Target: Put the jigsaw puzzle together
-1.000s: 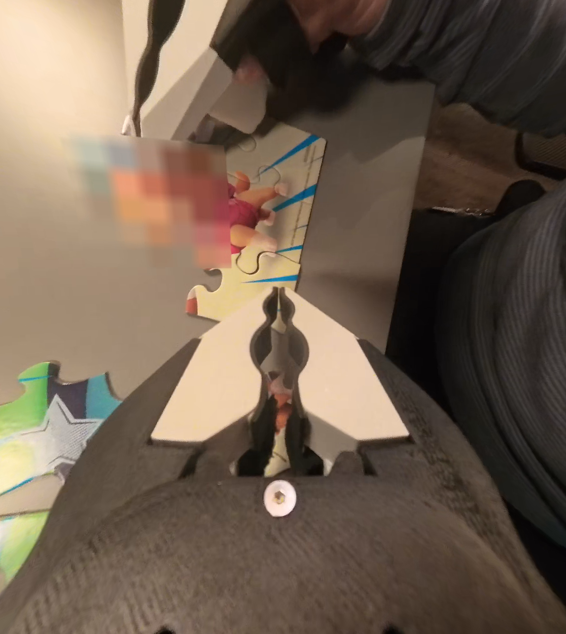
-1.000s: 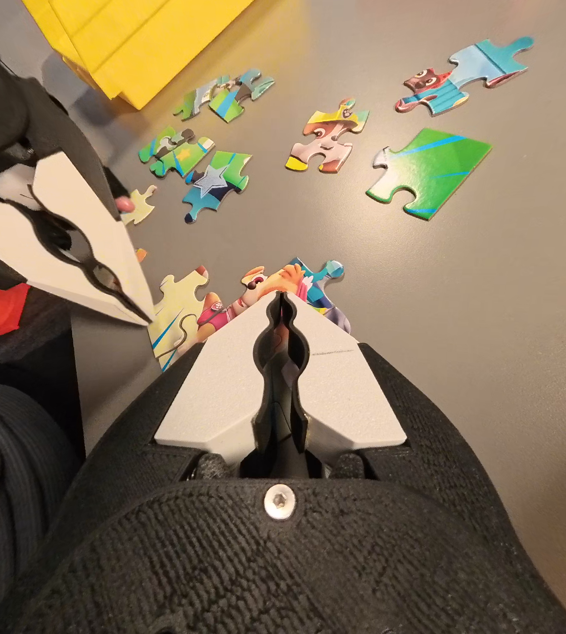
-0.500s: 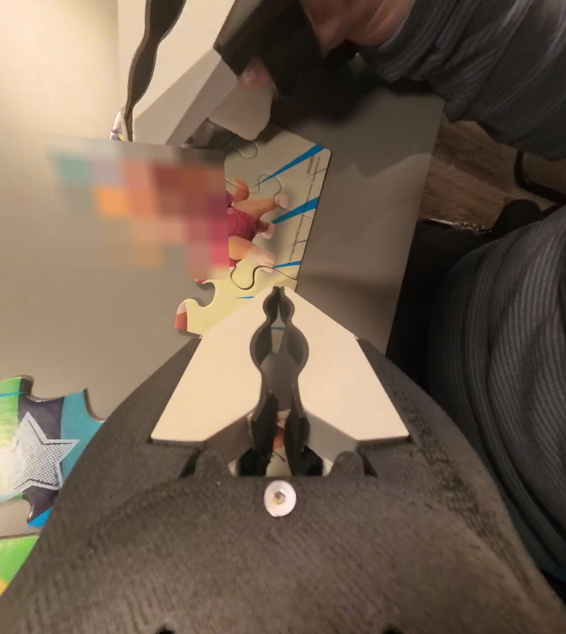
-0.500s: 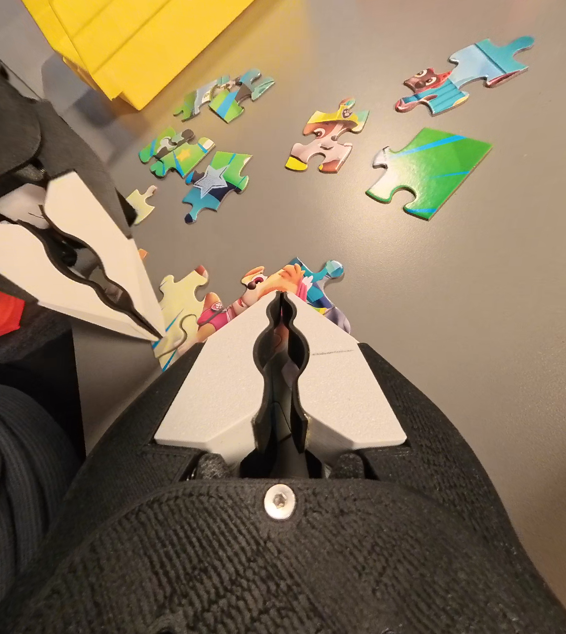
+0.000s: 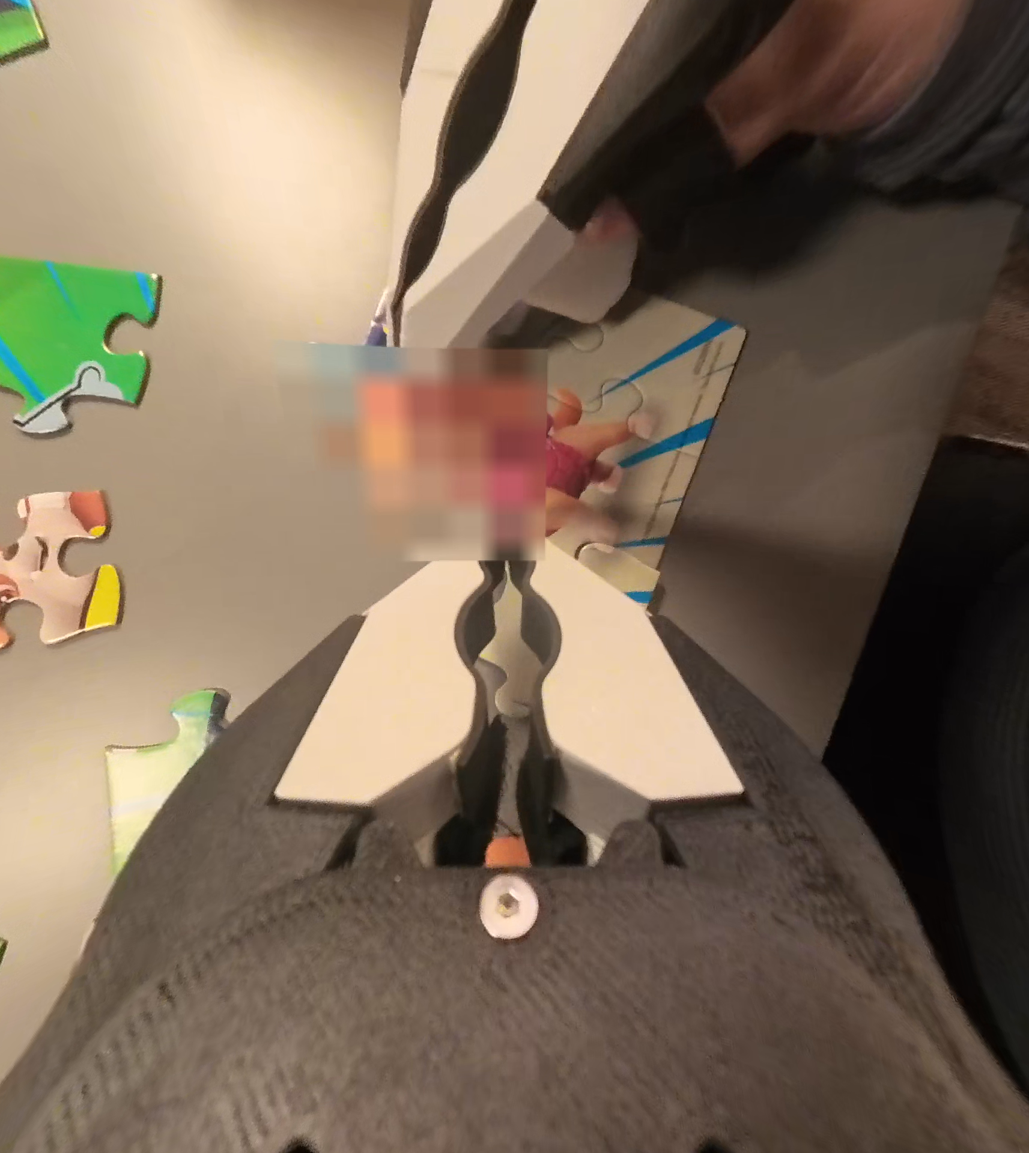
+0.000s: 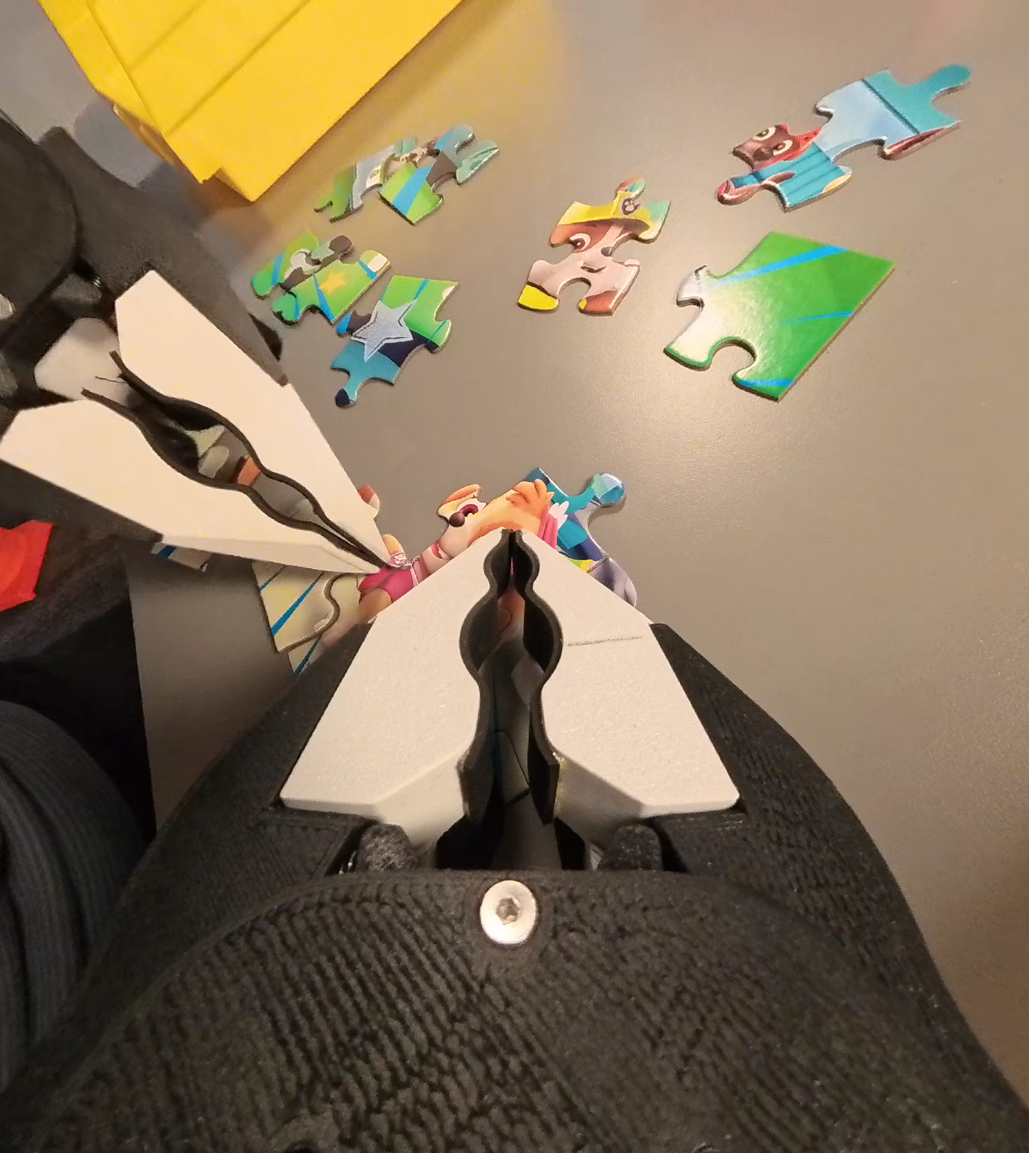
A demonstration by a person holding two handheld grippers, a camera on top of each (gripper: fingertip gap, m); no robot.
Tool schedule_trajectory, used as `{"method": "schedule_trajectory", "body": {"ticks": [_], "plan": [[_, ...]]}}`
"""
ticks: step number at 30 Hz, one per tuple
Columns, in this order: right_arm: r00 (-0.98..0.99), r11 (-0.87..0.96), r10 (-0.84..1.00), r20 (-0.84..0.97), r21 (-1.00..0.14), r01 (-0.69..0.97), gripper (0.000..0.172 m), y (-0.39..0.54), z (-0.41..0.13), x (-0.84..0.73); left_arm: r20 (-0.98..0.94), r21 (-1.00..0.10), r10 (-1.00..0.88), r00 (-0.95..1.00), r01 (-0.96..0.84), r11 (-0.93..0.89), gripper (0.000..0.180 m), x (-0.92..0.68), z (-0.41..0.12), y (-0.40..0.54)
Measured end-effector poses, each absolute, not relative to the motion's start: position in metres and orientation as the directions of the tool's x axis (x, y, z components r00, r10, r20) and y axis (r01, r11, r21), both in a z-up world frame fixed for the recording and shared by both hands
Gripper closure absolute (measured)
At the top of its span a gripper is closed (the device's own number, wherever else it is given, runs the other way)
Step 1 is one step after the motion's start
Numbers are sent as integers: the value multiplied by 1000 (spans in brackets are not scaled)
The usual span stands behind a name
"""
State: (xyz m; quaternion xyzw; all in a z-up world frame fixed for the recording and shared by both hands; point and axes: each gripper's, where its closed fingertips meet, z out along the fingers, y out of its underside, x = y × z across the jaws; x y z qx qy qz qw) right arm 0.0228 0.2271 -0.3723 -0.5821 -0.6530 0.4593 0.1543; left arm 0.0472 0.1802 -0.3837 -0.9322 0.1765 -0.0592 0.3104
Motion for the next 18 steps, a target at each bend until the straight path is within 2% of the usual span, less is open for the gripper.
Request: {"method": "schedule_trajectory", "body": {"ticks": [5, 8, 10, 12, 13, 15, 18], "plan": [[-275, -100, 902, -334, -779, 619, 172, 227, -372, 23, -45, -609, -354, 934, -306, -732, 180, 45, -379, 179], [-275, -100, 902, -334, -779, 619, 172, 227, -372, 23, 68, -689, -349, 935, -210, -694, 180, 52, -360, 176], [-275, -102, 901, -336, -779, 619, 172, 227, -372, 23, 102, -683, -361, 927, -199, -703, 180, 51, -360, 169], [-275, -102, 901, -337, -779, 619, 172, 227, -372, 23, 142, -665, -407, 902, -217, -714, 157, 58, -365, 162], [-275, -102, 900, -337, -779, 619, 172, 227, -372, 23, 148, -656, -412, 899, -222, -722, 151, 59, -368, 160], [-275, -103, 900, -337, -779, 619, 172, 227, -372, 23, 126, -649, -420, 899, -245, -720, 149, 57, -371, 160], [-275, -103, 901, -337, -779, 619, 172, 227, -372, 23, 144, -662, -438, 887, -242, -709, 136, 59, -369, 162]]}}
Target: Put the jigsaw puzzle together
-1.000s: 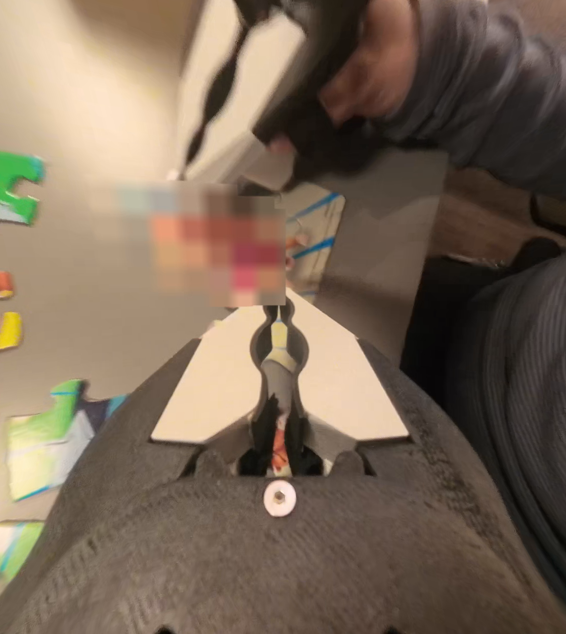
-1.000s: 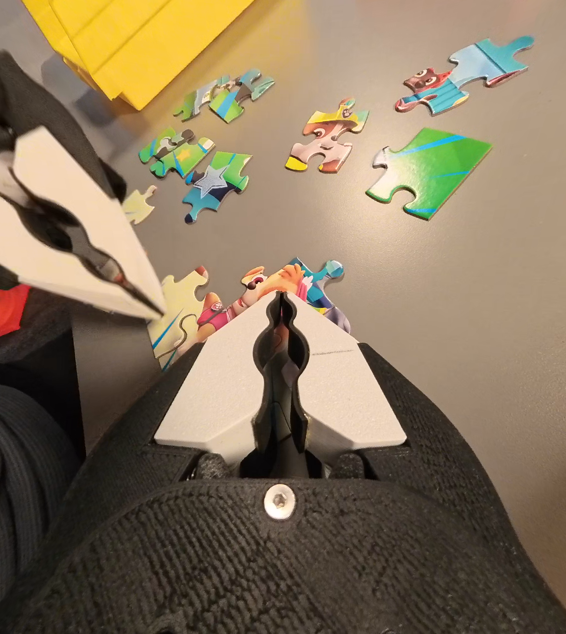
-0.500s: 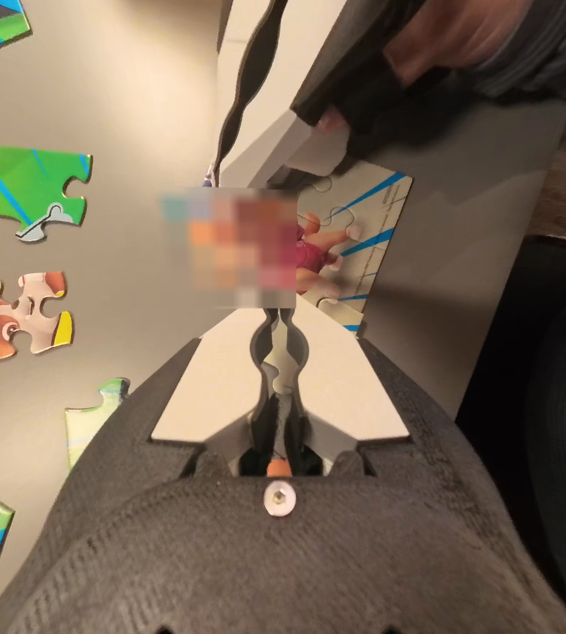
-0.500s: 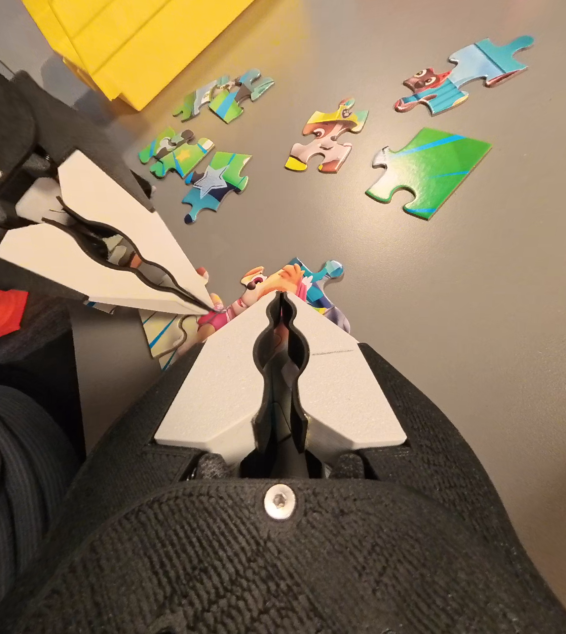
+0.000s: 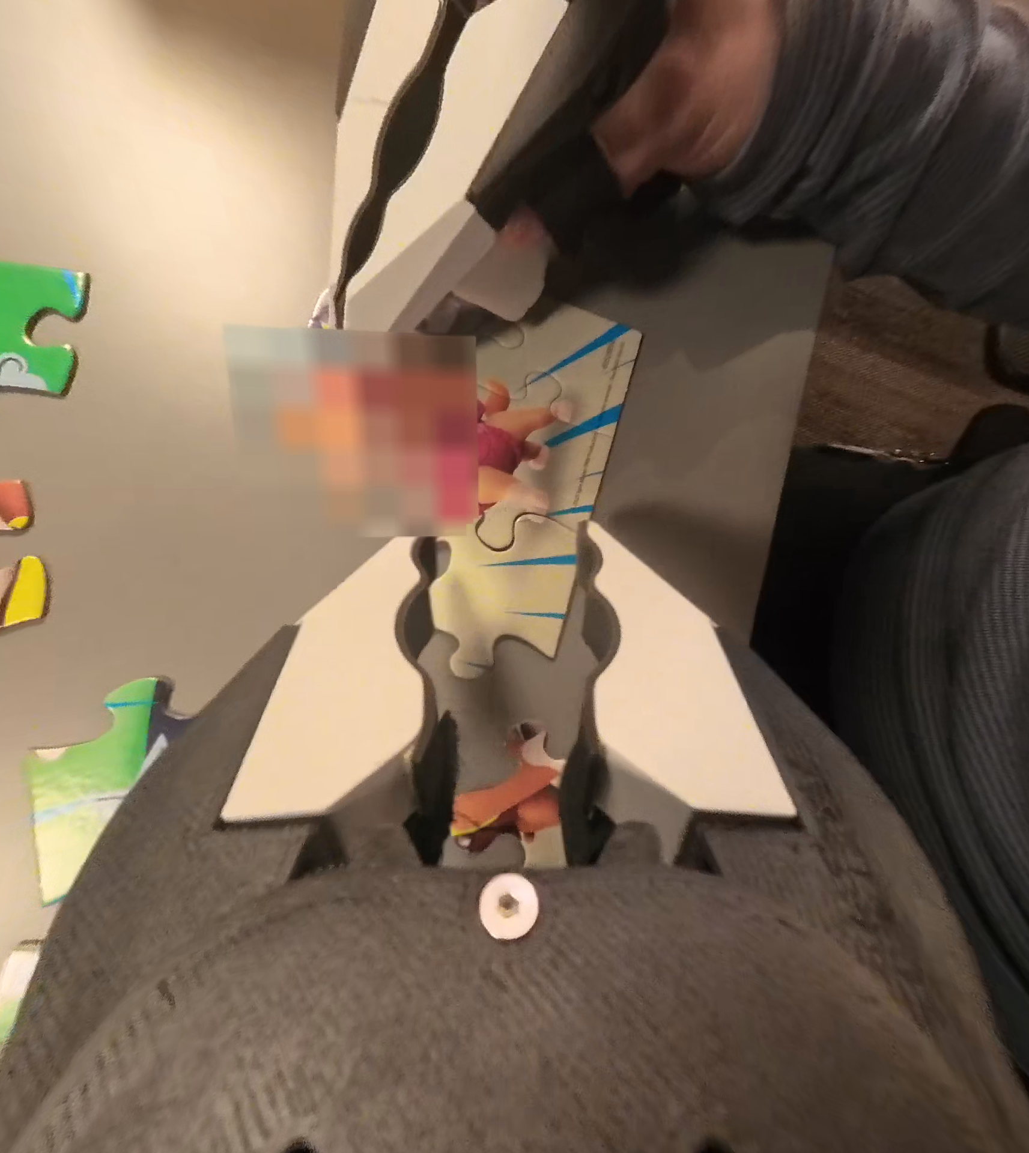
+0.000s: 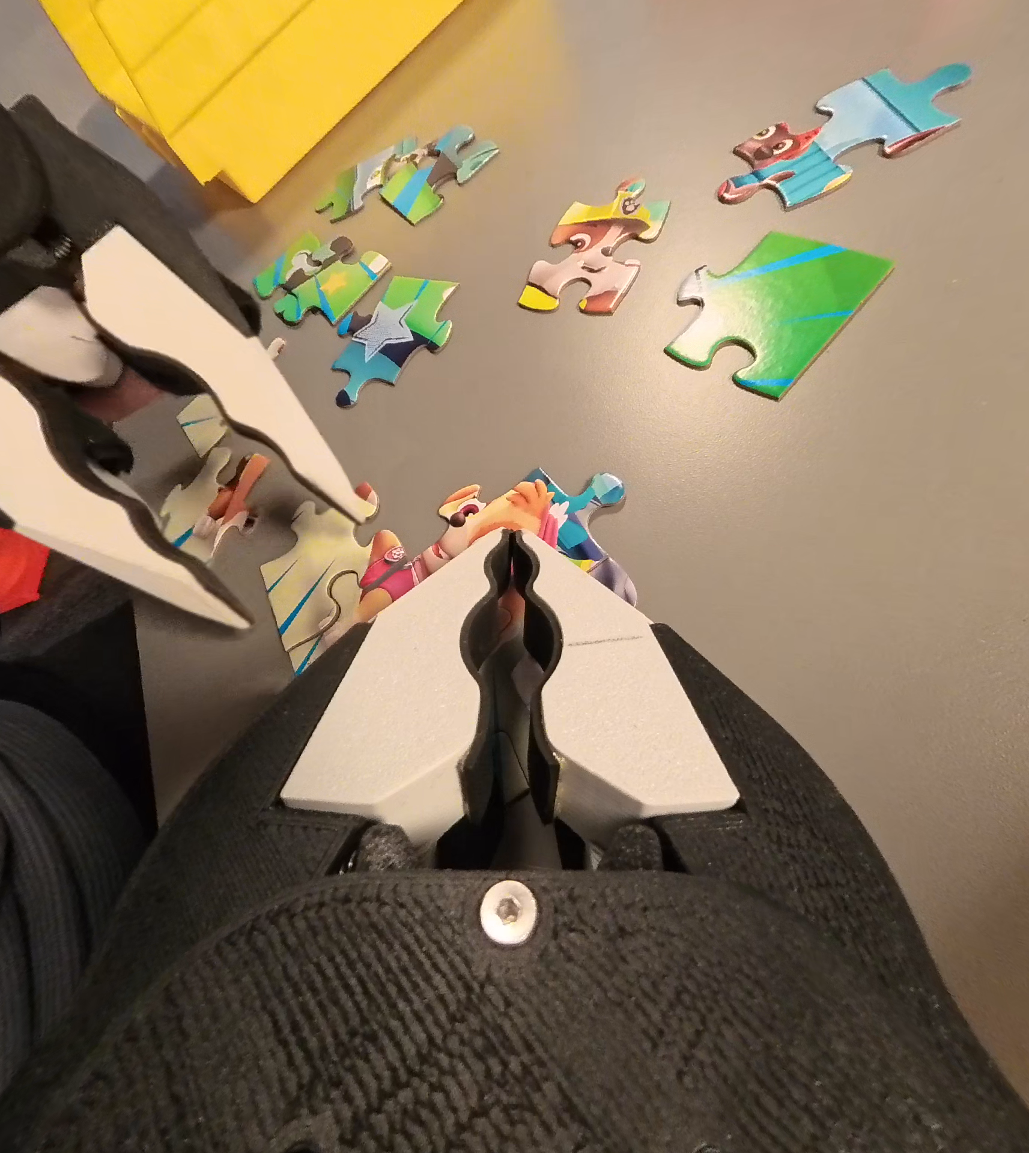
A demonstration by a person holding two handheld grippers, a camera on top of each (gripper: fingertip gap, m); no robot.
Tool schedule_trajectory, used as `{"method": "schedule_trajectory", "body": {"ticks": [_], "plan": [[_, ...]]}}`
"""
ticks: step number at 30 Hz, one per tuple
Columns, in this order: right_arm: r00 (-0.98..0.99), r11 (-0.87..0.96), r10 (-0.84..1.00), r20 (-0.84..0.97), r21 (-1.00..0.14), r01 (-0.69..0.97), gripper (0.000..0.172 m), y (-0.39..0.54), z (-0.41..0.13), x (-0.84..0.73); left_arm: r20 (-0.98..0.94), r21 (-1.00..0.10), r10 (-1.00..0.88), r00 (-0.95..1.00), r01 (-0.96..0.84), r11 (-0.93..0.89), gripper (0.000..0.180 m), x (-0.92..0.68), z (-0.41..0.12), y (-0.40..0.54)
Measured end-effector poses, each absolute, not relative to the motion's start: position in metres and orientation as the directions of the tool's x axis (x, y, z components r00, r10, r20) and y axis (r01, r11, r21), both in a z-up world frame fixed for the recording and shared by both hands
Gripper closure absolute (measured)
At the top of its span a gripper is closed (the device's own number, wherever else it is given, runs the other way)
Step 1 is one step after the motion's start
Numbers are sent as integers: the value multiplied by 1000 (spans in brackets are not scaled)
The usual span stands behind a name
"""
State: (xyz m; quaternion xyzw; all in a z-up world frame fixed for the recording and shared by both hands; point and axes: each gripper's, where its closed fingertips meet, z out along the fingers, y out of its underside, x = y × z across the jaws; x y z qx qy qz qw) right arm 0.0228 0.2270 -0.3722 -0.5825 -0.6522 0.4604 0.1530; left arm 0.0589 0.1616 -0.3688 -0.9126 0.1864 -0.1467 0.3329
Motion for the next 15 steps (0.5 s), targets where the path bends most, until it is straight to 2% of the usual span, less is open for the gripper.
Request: {"method": "schedule_trajectory", "body": {"ticks": [1, 10, 15], "plan": [[-275, -103, 900, -337, -779, 619, 172, 227, -372, 23, 153, -665, -443, 883, -239, -708, 130, 60, -368, 162], [-275, -106, 899, -341, -778, 619, 172, 227, -372, 23, 127, -628, -475, 871, -300, -718, 139, 59, -381, 161], [-274, -107, 899, -342, -778, 620, 172, 227, -372, 23, 73, -623, -509, 858, -359, -694, 135, 61, -383, 161]]}}
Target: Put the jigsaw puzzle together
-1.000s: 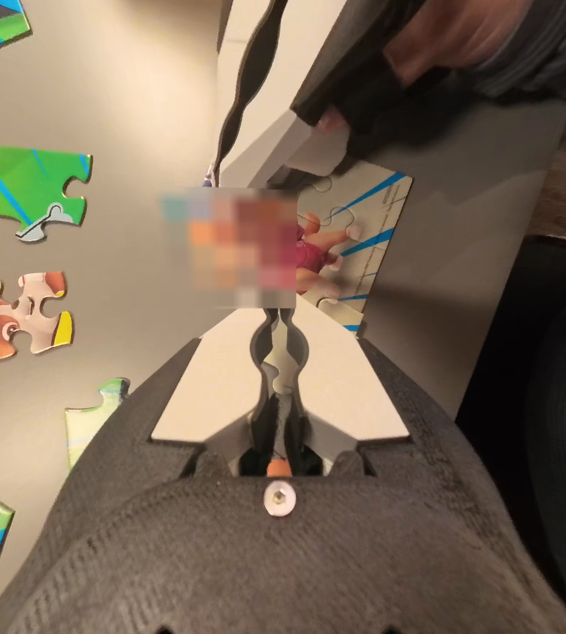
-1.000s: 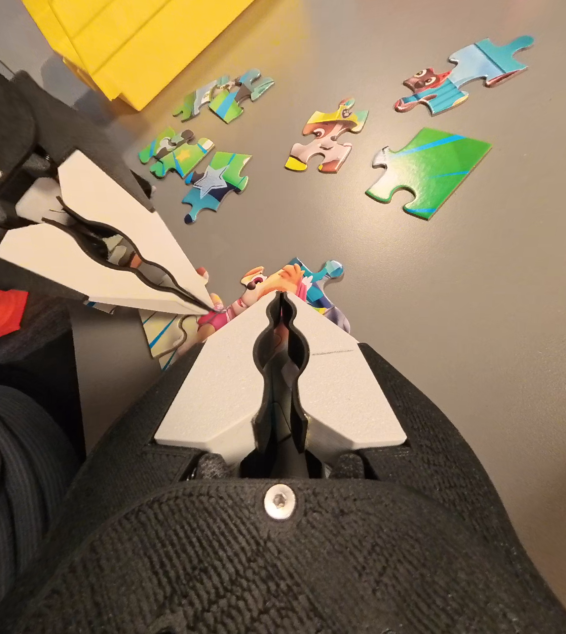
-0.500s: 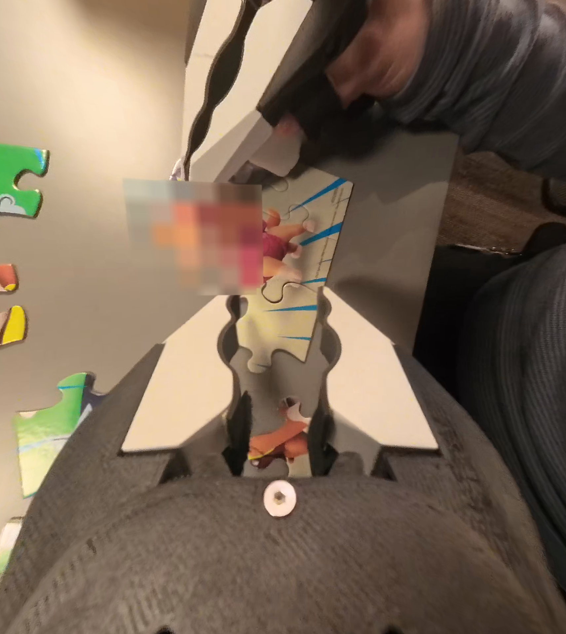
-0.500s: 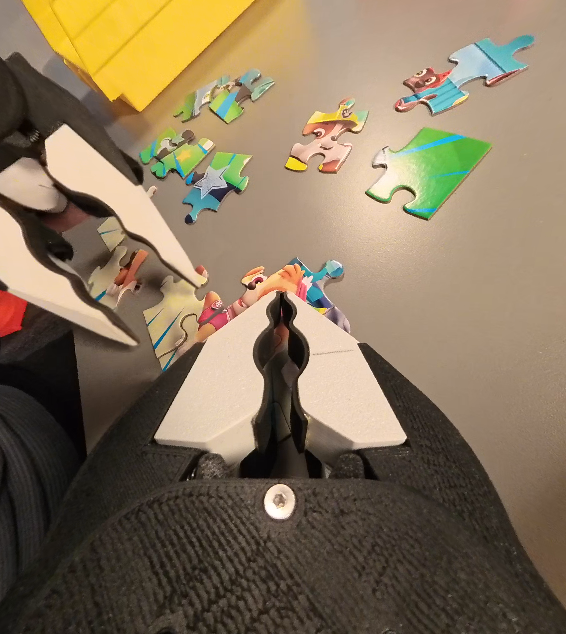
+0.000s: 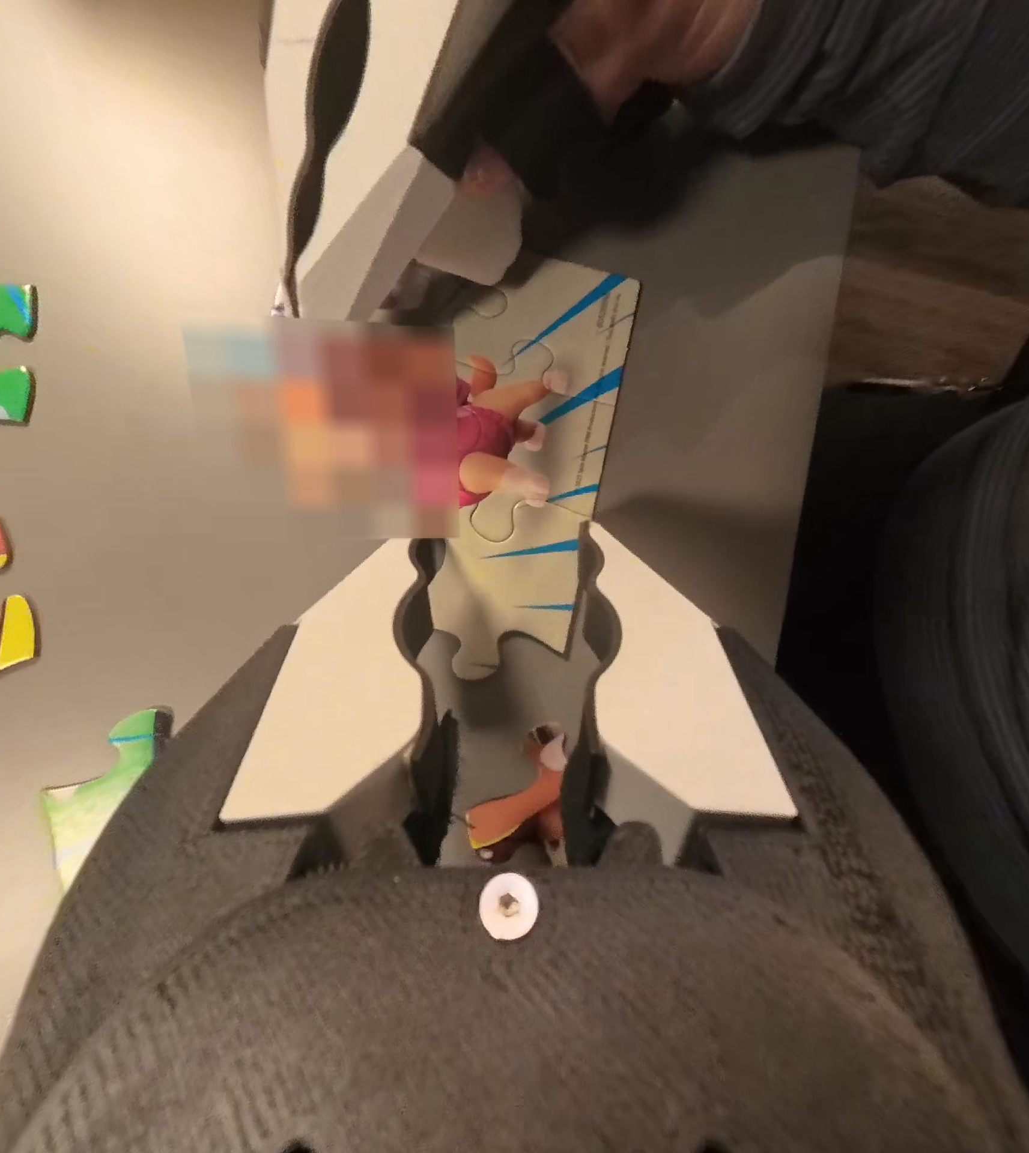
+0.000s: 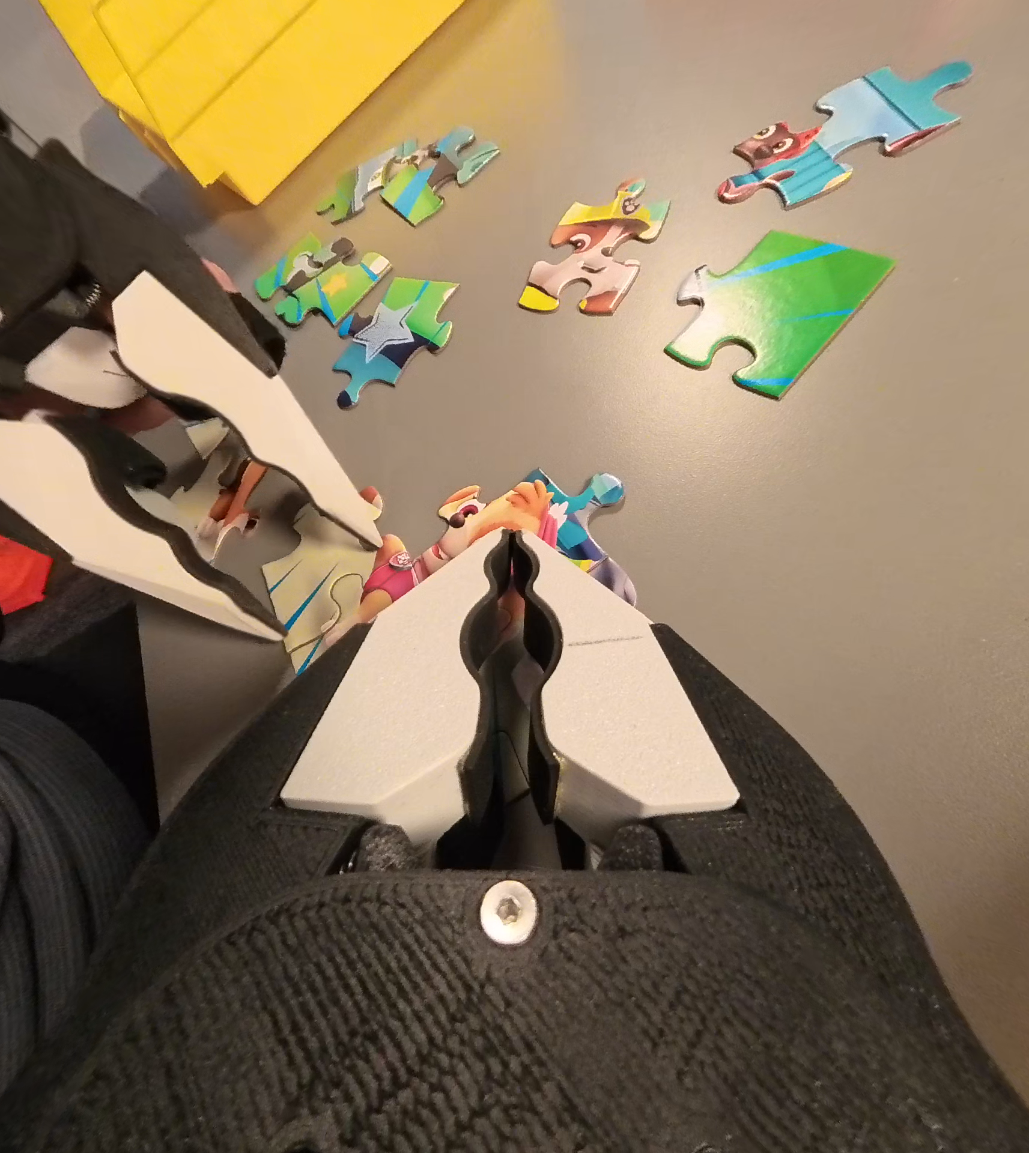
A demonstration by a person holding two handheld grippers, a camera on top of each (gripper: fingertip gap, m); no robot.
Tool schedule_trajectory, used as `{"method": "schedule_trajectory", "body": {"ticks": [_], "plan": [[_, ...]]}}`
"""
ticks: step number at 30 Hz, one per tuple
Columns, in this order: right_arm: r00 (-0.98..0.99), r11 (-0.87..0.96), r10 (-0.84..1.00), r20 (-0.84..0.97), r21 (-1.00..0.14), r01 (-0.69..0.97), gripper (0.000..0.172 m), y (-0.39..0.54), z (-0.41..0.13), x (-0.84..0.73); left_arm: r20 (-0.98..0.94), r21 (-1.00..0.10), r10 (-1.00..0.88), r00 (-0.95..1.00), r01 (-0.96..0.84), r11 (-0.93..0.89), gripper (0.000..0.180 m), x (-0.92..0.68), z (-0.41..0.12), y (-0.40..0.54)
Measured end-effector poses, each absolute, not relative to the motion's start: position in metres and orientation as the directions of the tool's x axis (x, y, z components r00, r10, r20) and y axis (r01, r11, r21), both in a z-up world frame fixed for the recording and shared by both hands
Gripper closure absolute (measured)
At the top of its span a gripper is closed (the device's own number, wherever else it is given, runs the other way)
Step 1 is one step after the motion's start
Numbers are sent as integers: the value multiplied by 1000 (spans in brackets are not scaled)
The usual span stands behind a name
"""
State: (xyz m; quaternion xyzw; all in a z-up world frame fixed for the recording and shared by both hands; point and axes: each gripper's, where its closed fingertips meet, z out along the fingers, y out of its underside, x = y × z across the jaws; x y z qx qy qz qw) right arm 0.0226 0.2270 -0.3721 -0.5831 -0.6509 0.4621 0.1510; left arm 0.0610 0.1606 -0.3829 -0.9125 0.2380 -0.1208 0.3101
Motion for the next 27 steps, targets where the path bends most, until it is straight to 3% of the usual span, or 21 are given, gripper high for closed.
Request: {"method": "schedule_trajectory", "body": {"ticks": [6, 10, 15, 19, 22, 27], "plan": [[-274, -108, 898, -344, -777, 620, 172, 227, -372, 22, 18, -598, -516, 856, -405, -692, 138, 62, -384, 160], [-272, -110, 899, -344, -777, 620, 172, 228, -372, 22, 4, -541, -544, 839, -456, -707, 156, 70, -385, 156], [-270, -112, 899, -345, -777, 620, 172, 228, -372, 22, 57, -481, -509, 859, -423, -768, 160, 68, -384, 157], [-268, -117, 898, -349, -776, 620, 172, 228, -372, 22, 198, -483, -505, 840, -365, -796, 139, 71, -378, 156], [-266, -122, 896, -355, -775, 620, 172, 228, -372, 21, 225, -620, -499, 837, -272, -736, 137, 70, -353, 175], [-264, -133, 892, -367, -772, 622, 172, 228, -372, 21, 118, -533, -538, 835, -404, -743, 137, 62, -374, 171]]}}
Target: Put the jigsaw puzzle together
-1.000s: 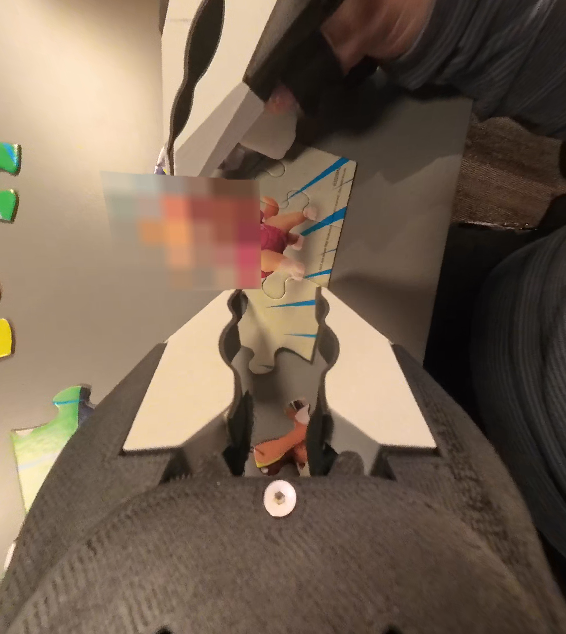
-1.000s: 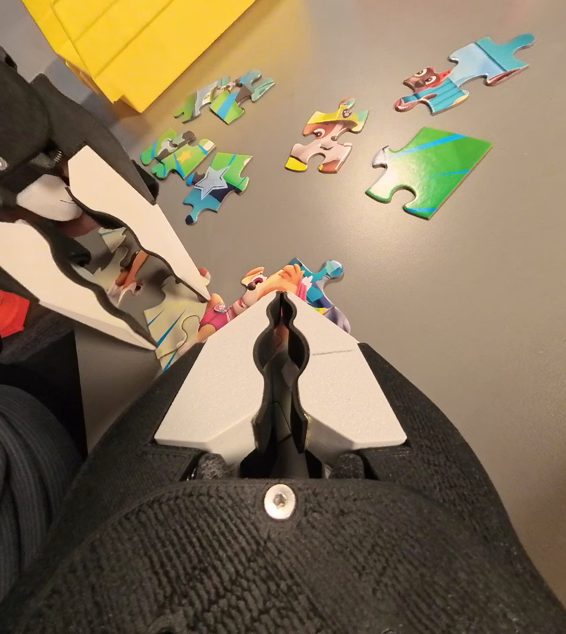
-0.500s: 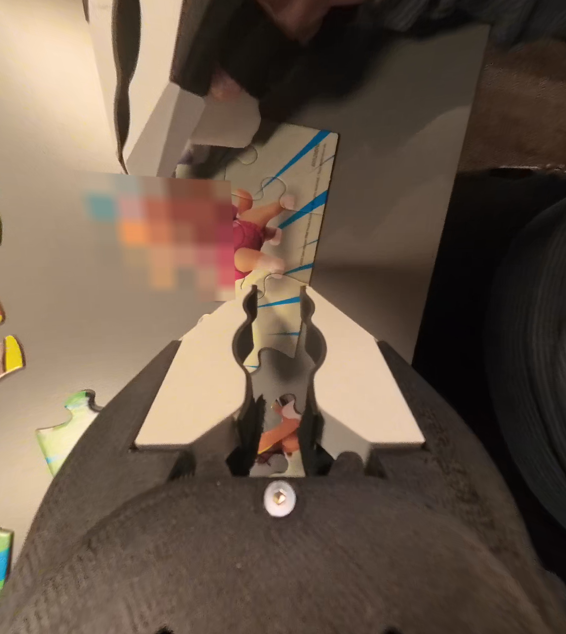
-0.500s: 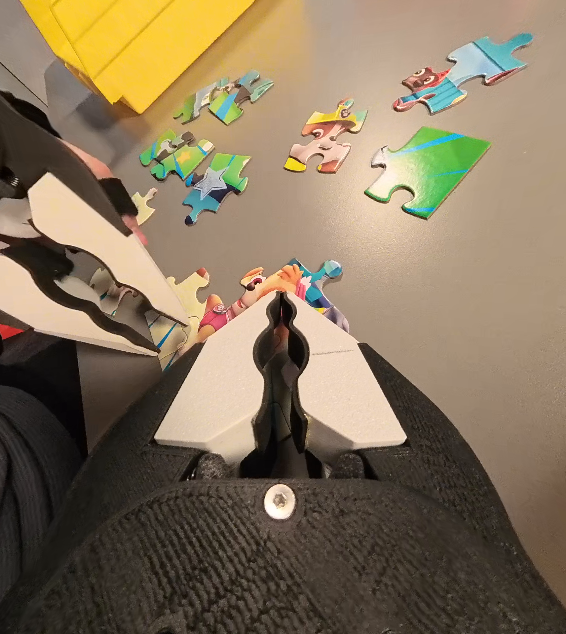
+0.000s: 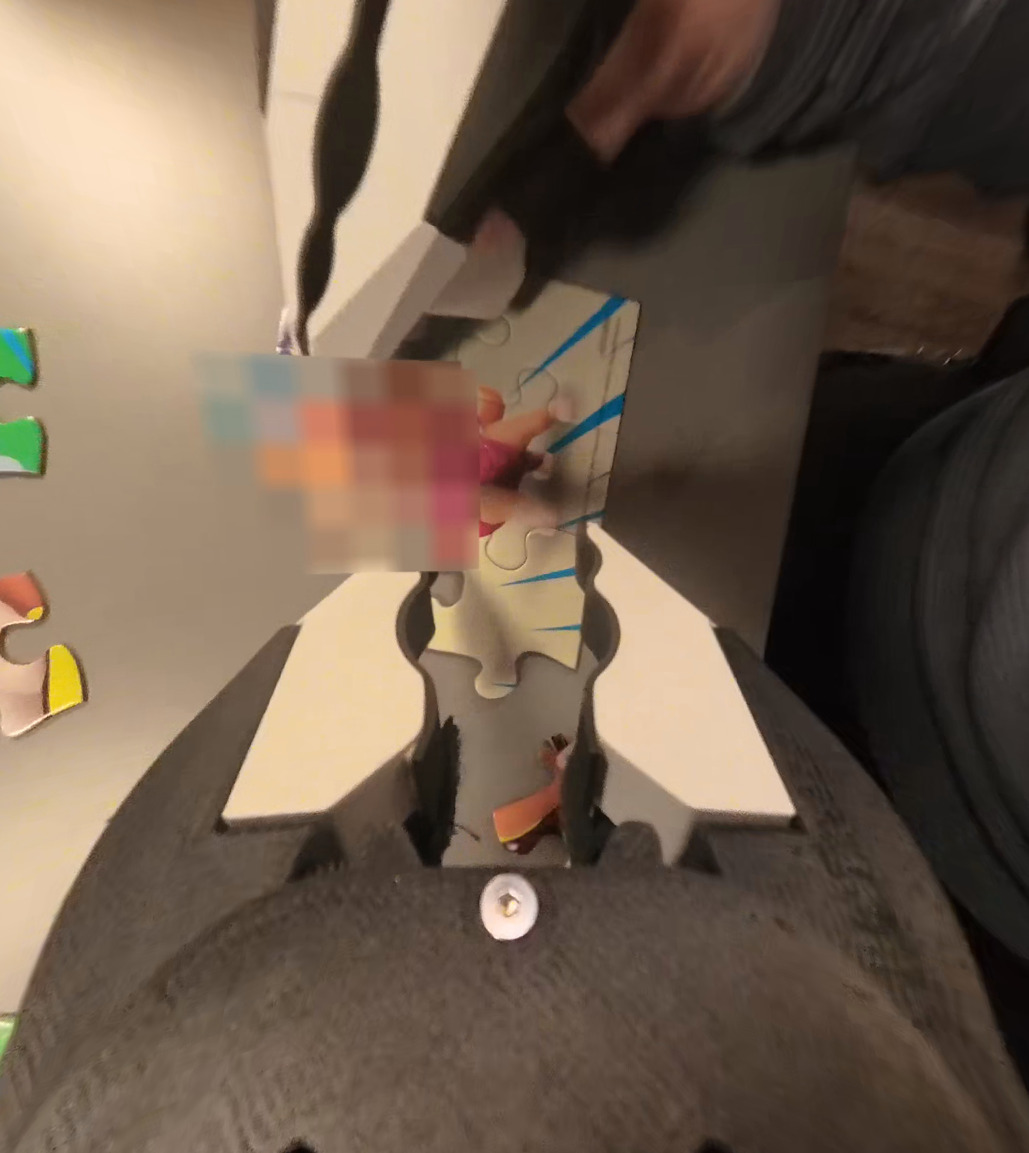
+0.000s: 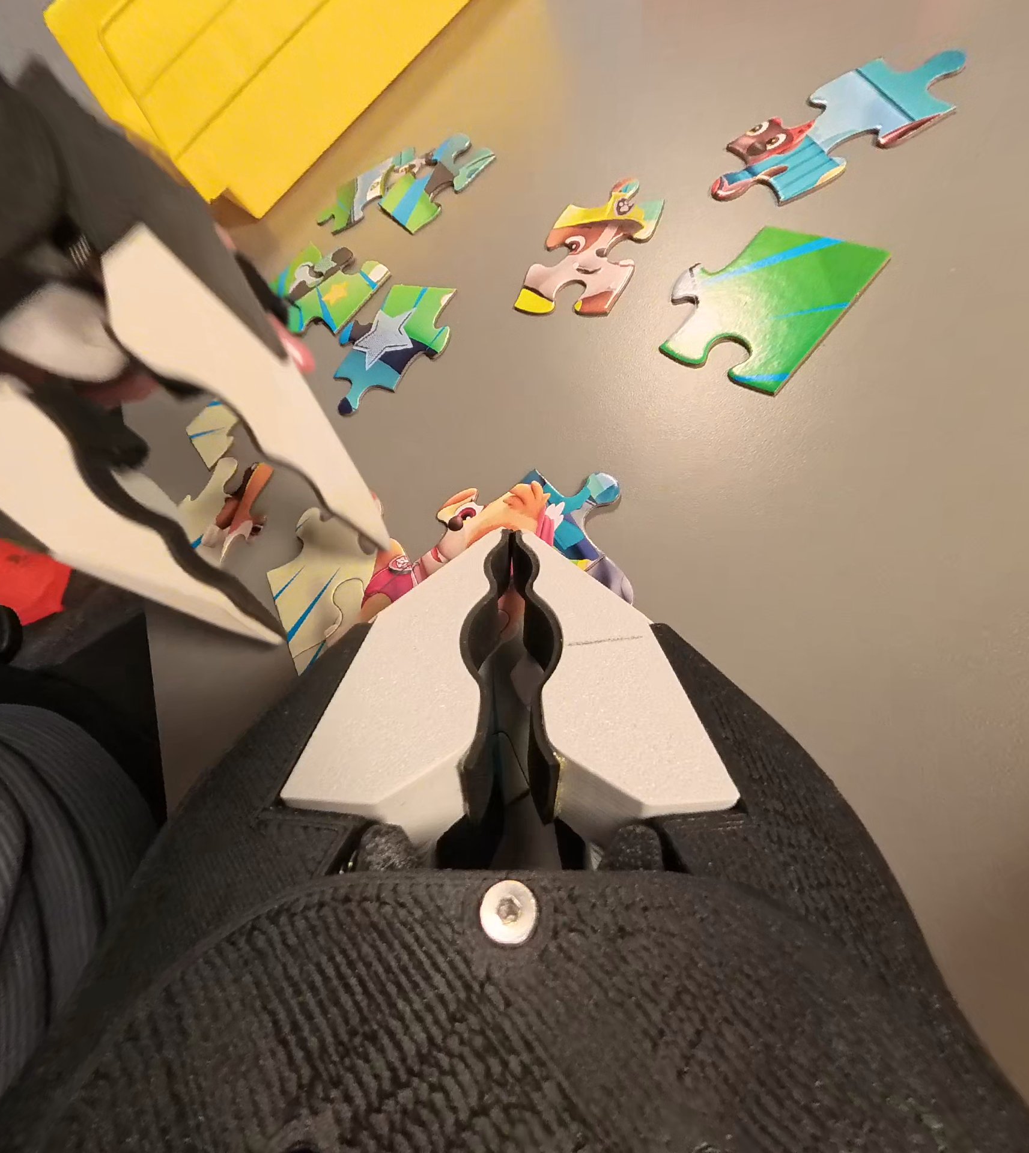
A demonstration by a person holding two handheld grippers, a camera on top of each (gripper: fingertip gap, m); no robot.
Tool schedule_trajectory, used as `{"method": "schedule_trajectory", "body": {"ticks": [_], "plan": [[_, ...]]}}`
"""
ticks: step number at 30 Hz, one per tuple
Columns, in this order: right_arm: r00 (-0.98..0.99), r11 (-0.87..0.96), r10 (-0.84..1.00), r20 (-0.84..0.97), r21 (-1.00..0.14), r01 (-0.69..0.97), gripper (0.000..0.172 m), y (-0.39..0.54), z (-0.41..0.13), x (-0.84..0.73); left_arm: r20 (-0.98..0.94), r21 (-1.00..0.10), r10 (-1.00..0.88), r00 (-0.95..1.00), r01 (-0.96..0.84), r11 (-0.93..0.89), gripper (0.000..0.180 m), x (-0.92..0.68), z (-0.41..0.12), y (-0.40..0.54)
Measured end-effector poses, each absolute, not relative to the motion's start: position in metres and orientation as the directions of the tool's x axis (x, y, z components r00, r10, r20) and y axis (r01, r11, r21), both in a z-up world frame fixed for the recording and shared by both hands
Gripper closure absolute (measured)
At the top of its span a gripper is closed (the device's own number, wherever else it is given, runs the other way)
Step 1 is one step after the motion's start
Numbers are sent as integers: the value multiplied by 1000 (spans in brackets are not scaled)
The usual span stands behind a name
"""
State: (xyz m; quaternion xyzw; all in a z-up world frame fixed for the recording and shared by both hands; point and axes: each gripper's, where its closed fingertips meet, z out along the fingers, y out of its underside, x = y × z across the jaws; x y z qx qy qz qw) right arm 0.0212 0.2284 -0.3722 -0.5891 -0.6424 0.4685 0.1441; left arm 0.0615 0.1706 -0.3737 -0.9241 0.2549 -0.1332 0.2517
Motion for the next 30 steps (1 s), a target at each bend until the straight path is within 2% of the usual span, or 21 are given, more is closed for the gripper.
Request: {"method": "schedule_trajectory", "body": {"ticks": [4, 8, 10, 12, 14, 16, 18, 20, 24, 30], "plan": [[-263, -137, 891, -371, -771, 622, 172, 229, -372, 21, 102, -519, -544, 833, -421, -744, 140, 62, -383, 169], [-264, -155, 880, -394, -765, 625, 172, 229, -372, 21, 17, -529, -540, 842, -451, -719, 152, 56, -385, 173], [-269, -161, 874, -404, -764, 625, 172, 228, -371, 21, -46, -508, -534, 844, -480, -715, 142, 50, -383, 169], [-271, -162, 882, -387, -787, 596, 172, 230, -366, 21, -119, -534, -491, 863, -472, -701, 118, 40, -375, 165], [-277, -177, 902, -330, -870, 459, 172, 237, -345, 21, -95, -691, -386, 918, -340, -638, 112, 34, -347, 160], [-278, -205, 921, -273, -946, 250, 172, 247, -314, 29, -15, -819, -272, 962, -168, -549, 107, 19, -316, 142], [-237, -223, 946, -223, -974, 26, 172, 260, -286, 43, 28, -885, -156, 987, -48, -463, 106, -6, -296, 114], [-167, -211, 967, -190, -971, -115, 172, 275, -271, 53, 57, -905, -73, 996, 20, -425, 106, -27, -289, 83], [-33, -130, 991, -127, -981, -142, 167, 292, -270, 54, 101, -901, -1, 995, 91, -424, 105, -39, -297, 40], [76, -31, 996, -40, -994, -108, 167, 298, -273, 53, 94, -860, -141, 986, 9, -511, 108, 11, -334, 41]]}}
